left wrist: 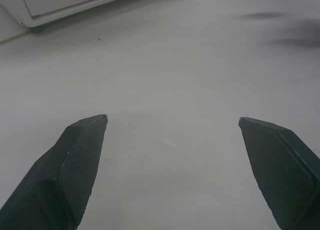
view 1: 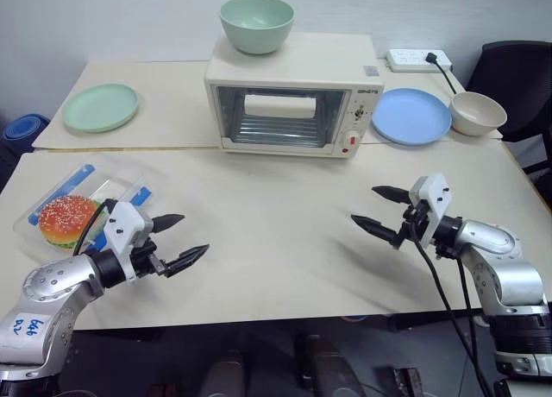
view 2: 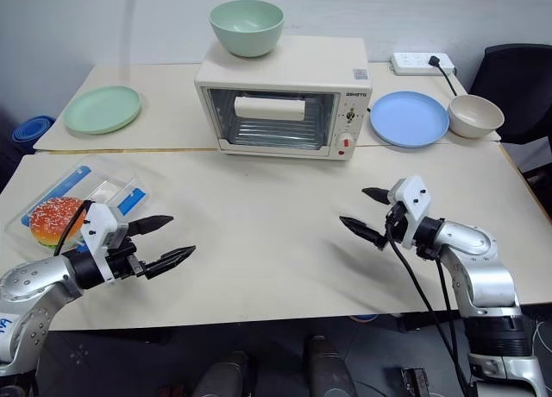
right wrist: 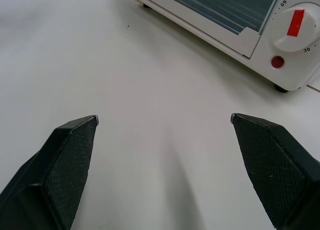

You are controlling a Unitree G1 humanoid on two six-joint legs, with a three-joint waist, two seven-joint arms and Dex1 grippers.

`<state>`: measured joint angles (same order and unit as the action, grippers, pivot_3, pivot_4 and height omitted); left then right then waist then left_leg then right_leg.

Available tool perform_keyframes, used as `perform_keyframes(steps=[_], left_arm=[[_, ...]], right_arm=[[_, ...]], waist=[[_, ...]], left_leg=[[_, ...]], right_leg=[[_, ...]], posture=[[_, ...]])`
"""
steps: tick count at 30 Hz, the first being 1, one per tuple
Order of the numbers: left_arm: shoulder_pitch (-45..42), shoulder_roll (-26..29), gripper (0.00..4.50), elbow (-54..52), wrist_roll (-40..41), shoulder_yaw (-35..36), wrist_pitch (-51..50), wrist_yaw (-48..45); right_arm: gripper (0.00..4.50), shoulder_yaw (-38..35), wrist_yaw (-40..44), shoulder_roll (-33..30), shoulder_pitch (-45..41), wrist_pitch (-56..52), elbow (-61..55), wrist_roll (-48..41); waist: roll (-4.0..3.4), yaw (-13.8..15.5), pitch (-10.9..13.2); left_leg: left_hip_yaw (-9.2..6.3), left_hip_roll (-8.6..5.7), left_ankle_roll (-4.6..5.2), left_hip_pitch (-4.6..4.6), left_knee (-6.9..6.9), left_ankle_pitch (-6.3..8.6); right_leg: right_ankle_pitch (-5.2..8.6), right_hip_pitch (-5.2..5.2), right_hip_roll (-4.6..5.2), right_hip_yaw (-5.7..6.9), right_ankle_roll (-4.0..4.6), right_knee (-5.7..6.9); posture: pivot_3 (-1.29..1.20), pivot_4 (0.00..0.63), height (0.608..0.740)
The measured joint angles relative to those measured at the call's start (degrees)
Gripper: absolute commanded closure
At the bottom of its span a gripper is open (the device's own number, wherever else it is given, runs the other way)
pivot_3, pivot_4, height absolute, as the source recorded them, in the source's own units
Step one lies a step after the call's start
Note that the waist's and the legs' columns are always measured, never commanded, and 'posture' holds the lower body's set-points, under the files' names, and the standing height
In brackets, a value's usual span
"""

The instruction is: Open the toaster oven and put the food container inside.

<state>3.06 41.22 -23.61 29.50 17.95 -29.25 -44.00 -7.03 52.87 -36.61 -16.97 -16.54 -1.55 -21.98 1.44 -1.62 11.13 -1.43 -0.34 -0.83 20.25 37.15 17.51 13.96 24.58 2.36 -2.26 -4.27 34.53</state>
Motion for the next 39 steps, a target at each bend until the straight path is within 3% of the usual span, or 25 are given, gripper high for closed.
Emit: perform_keyframes(steps=[20, 27, 34, 39], left_arm=[[-0.6, -3.6, 0.00, -1.9, 4.0, -1.0, -5.2, 3.6], [-10.1, -4.1, 0.00, -2.9, 12.4, 0.2, -11.7, 6.7], [-21.6, -2.0, 0.00, -3.3, 19.8, 2.5, -16.3, 10.2], [-25.2, 1.1, 0.00, -2.7, 20.9, 3.6, -16.9, 10.7]], right_arm=[[0.05, 1.2, 1.2, 0.8, -3.0, -7.0, -1.7, -3.3], [0.05, 4.9, -0.9, 7.4, -15.1, -6.5, 4.8, -1.9], [0.05, 5.4, -3.4, 14.8, -31.8, -3.0, 24.0, 1.0], [0.05, 5.8, -3.6, 17.8, -37.5, 1.5, 33.9, 3.0]], waist=[[0.00, -0.1, 0.0], [0.03, 0.0, 0.0], [0.03, -0.2, 0.0], [0.03, -0.2, 0.0]], left_leg=[[0.03, 0.02, 0.00, -0.02, 0.01, 0.00], [0.07, 0.00, 0.00, -0.01, 0.08, 0.00], [0.27, 0.00, -0.08, 0.16, 0.01, 0.05], [0.34, 0.00, -0.08, 0.72, 0.05, 0.05]], right_leg=[[-0.01, 0.00, -0.03, -0.04, -0.01, 0.03], [-0.05, 0.04, -0.05, 0.15, -0.05, 0.09], [-0.16, 0.51, -0.06, 0.16, -0.08, 0.33], [-0.18, 1.08, -0.05, 0.11, -0.11, 0.58]], posture=[[0.00, 0.150, 0.740], [0.00, 0.150, 0.740], [0.00, 0.150, 0.740], [0.00, 0.150, 0.740]])
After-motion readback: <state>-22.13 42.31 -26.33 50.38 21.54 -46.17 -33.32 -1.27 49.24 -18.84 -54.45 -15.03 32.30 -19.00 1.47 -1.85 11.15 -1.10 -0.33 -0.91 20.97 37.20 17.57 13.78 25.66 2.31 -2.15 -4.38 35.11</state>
